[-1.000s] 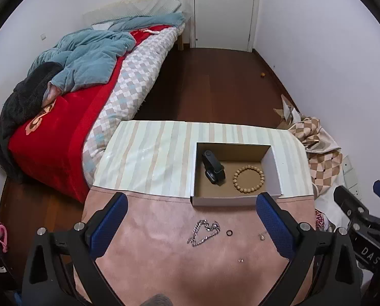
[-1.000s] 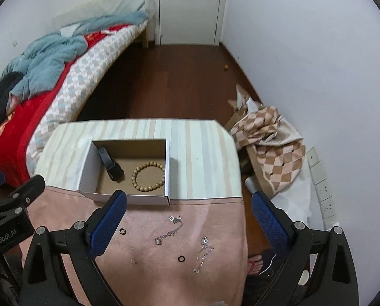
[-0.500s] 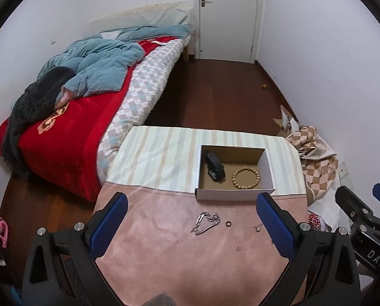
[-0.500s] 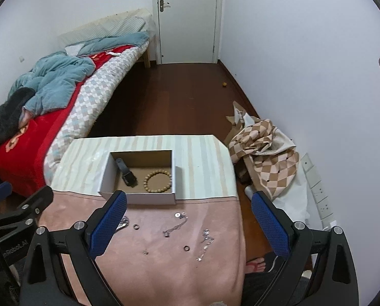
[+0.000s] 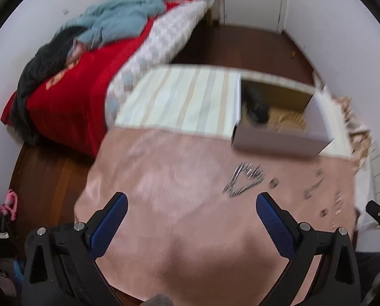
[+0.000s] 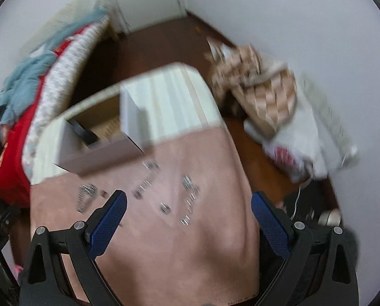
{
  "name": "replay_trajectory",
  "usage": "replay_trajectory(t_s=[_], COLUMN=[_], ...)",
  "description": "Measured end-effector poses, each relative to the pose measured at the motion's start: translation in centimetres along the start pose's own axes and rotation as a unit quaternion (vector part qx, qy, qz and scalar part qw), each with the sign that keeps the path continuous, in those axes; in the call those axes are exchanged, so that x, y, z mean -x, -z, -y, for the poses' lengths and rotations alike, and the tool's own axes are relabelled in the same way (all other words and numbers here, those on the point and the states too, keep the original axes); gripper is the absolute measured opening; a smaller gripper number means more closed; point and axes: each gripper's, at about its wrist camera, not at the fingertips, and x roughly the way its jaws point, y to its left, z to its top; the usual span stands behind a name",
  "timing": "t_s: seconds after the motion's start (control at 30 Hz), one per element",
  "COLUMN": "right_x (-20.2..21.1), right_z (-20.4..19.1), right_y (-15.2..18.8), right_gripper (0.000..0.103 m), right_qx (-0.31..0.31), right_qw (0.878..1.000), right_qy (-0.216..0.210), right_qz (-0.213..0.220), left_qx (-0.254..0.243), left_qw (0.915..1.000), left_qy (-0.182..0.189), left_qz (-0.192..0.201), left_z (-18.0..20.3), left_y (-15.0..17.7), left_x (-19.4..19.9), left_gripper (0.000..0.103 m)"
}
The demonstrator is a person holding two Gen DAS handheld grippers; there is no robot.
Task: Organize jewelry
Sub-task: 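Move both tools back over the remaining jewelry on the table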
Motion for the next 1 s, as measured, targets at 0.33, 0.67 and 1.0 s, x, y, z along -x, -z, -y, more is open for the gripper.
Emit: replay_trajectory(t_s=[0.33,0.67,1.0], right_x=[-7.6,-10.4,-8.9], right_z=[1.5,-2.3,-1.4], right_y=[1.5,-0.6,-1.2], right_gripper=[0.070,0.037,0.003], right_qx=[-0.006,0.064,0.038], right_qw=[1.000,0.997,0.999], right_qy=[0.010,0.044,0.000], right_qz=[-0.018,0.001,-0.007], left_qx=[-0.007,-0.003,-0.127], left_qw=[0.9986,0.9978,0.9897], left_qy=[-0.027,-0.015,0.028], left_qz=[-0.046,-0.064,-0.060], left_z=[0.0,0.2,5.1], left_y=[1.7,0.0,-1.5], left_x=[-4.5,-6.3,-8.2], left_gripper=[0.103,0.103,0.102])
